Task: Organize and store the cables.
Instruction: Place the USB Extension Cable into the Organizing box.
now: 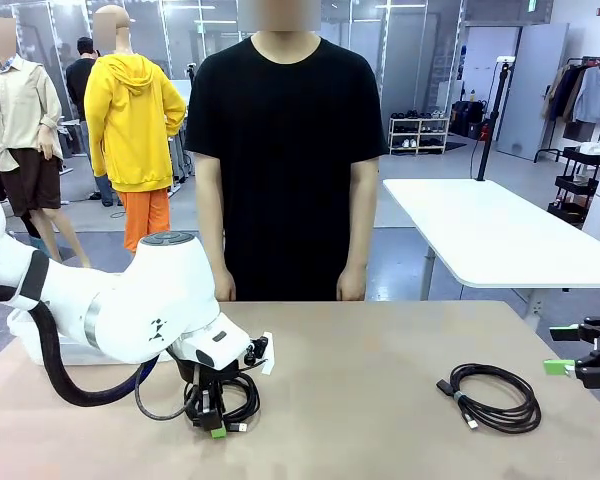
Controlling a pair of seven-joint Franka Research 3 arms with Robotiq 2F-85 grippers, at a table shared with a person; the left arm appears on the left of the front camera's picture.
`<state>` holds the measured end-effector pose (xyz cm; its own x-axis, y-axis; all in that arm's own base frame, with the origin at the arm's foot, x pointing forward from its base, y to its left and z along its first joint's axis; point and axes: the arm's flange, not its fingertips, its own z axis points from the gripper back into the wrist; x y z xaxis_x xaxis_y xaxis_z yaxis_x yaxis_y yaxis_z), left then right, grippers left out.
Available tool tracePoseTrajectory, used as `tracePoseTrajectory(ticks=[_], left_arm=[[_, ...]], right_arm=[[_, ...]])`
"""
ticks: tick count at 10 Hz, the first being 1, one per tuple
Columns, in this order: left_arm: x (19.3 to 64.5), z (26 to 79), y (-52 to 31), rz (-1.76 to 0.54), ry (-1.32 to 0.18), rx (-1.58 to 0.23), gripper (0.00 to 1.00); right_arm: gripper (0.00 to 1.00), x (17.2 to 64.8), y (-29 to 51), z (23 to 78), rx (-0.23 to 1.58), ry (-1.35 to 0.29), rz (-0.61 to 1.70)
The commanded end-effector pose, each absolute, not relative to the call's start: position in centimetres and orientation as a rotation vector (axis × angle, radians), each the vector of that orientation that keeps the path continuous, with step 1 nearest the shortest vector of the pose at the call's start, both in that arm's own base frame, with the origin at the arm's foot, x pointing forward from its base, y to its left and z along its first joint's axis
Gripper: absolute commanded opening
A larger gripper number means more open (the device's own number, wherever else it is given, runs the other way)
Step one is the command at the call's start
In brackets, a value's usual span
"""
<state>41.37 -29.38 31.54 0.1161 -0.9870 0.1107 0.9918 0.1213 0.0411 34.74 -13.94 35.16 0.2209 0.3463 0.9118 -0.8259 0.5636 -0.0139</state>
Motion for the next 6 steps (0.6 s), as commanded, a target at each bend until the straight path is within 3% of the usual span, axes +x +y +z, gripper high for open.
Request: tracePoseTrajectory(ticks=[1, 2, 6], left_arm=[[41.0, 32.7, -28.8, -1.456, -0.113, -0.038, 0.04], [40.8, 33.4, -28.7, -1.462, -0.113, -0.029, 0.00], [40.3, 41.0, -26.8, -1.563, -0.108, 0.015, 0.00]], right_arm=[[1.00, 34.8, -13.7, 35.3, 0.547, -1.054, 0.842], [1.00, 34.8, -13.7, 35.3, 0.547, -1.054, 0.842], [1.00, 34.8, -13.7, 35.3, 0.547, -1.054, 0.842]])
